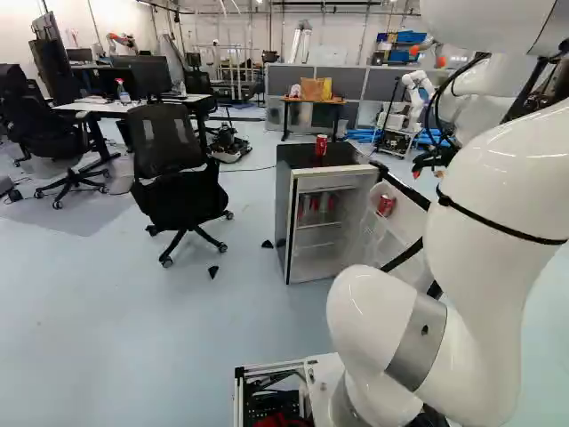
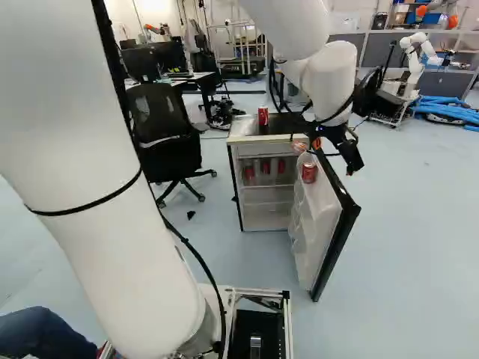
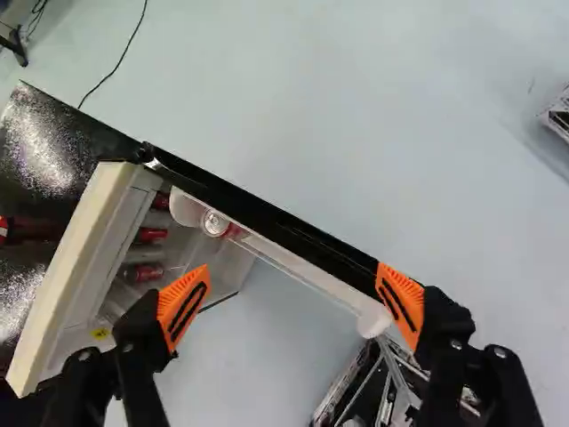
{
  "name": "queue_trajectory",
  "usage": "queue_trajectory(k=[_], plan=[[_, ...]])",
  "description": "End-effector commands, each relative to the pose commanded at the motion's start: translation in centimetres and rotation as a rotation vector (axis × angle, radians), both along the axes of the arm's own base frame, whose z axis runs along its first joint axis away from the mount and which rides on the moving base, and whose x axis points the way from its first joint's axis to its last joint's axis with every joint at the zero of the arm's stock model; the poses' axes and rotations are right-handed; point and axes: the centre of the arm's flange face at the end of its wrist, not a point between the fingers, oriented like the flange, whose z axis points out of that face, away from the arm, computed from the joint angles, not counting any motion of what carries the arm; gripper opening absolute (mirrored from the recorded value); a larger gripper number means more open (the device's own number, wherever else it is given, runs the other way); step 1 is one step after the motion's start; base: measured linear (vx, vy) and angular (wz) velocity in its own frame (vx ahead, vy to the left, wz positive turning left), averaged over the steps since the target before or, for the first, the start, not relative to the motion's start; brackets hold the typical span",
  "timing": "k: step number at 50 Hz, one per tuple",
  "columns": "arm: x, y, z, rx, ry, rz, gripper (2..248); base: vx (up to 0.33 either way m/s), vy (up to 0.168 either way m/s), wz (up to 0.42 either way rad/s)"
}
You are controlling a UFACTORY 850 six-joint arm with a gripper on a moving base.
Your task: Grab a drink from the fridge
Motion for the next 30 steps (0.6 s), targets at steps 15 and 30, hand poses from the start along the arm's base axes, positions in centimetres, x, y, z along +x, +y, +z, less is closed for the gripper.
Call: queue_trajectory(k=[15,30], plan=[[-0.3,-2.1,-0.2,0.094,-0.001,-0.059,247,0.0,0.0,0.0],[-0.4,-4.3,-0.4,0.163,0.005,-0.093,247,0.0,0.0,0.0]])
